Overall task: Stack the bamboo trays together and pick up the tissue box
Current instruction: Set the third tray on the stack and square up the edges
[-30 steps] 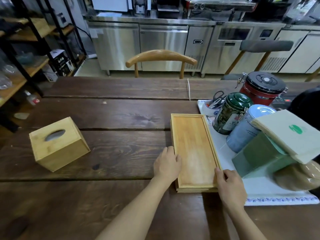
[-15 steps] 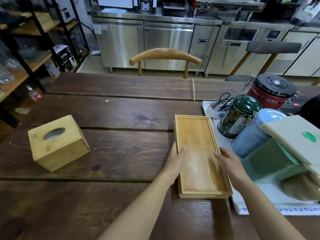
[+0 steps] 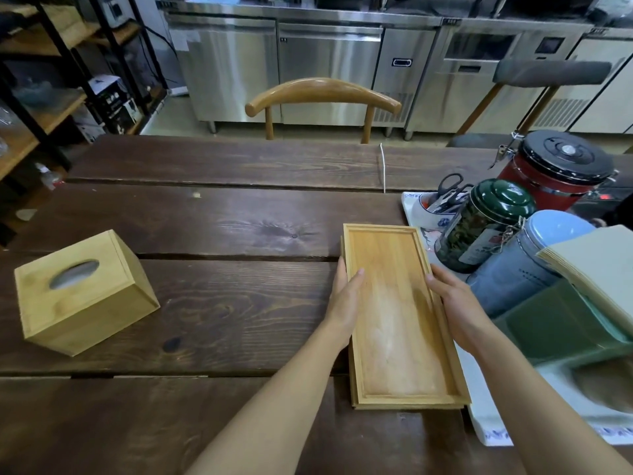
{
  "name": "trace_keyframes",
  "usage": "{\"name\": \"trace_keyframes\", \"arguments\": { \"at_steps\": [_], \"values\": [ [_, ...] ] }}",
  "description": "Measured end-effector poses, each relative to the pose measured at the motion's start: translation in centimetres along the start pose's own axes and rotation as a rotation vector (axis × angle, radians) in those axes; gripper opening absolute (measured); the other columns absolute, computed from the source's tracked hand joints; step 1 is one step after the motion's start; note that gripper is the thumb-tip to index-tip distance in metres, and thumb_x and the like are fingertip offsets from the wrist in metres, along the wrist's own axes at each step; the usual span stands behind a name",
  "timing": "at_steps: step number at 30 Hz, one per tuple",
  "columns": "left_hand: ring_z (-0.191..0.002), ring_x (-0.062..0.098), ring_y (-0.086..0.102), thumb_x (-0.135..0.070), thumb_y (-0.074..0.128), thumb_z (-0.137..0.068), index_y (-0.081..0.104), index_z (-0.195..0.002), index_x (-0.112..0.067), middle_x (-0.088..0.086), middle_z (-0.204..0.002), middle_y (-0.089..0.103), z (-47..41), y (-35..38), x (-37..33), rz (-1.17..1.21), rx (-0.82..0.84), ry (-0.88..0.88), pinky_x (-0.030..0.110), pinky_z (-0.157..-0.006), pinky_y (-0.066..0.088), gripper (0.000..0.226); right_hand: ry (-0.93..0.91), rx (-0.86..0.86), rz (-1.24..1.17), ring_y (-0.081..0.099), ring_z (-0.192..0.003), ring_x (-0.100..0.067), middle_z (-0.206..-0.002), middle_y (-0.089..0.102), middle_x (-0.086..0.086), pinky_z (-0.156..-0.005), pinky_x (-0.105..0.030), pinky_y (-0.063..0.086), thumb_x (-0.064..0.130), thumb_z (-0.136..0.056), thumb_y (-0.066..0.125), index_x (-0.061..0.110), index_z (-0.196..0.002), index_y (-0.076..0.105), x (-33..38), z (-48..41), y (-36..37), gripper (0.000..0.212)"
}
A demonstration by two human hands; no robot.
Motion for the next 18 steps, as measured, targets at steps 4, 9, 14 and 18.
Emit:
{"name": "trace_keyframes", "arguments": {
  "at_steps": [4,9,14,18],
  "values": [
    [-0.129,0.02,0.044,-0.029,0.04,-0.098,0.024,-0.146,-0.033,0.002,-0.145,0.045,-0.1,-0.22,0.19,0.029,-0.008,-0.002,0.05,-0.111,0.032,0.051,0.011,0.01,0.002,0.059,-0.109,-0.02,-0.118,0.064,-0.002,-0.094,-0.042,0.047,0.018,-0.096,0.04,0.019,-0.129,0.052,-0.03,0.04,0.07,0.035],
    [-0.131,0.02,0.042,-0.03,0.041,-0.098,0.023,-0.147,-0.032,0.002,-0.146,0.043,0.08,-0.26,0.17,0.028,-0.012,-0.002,0.051,-0.112,0.031,0.052,0.0,0.029,-0.005,0.063,-0.095,-0.011,-0.102,0.067,0.007,-0.071,-0.029,0.048,0.017,-0.095,0.042,0.022,-0.122,0.056,0.15,0.11,0.33,0.03],
    [-0.133,0.021,0.04,-0.032,0.043,-0.097,0.02,-0.147,-0.033,0.002,-0.148,0.041,0.11,-0.16,0.17,0.016,-0.005,-0.008,0.051,-0.112,0.03,0.056,0.007,0.011,-0.001,0.061,-0.099,-0.015,-0.108,0.066,0.002,-0.073,-0.031,0.048,0.016,-0.095,0.043,0.017,-0.126,0.054,-0.25,0.2,0.15,0.033],
    [-0.133,0.021,0.04,-0.036,0.044,-0.096,0.018,-0.148,-0.034,0.002,-0.148,0.04,0.28,-0.11,0.04,-0.003,-0.001,-0.01,0.051,-0.112,0.031,0.058,0.0,0.015,0.029,0.061,-0.092,-0.006,-0.1,0.065,0.011,-0.067,-0.025,0.045,0.021,-0.095,0.045,0.019,-0.125,0.055,-0.18,0.34,0.19,0.032]
  ]
}}
Point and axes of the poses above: each hand's wrist, its own z-axis away from the middle knuckle, its own y-axis out of the palm, x = y × z, the point moved 7 cm from there along -z, towards the middle knuckle
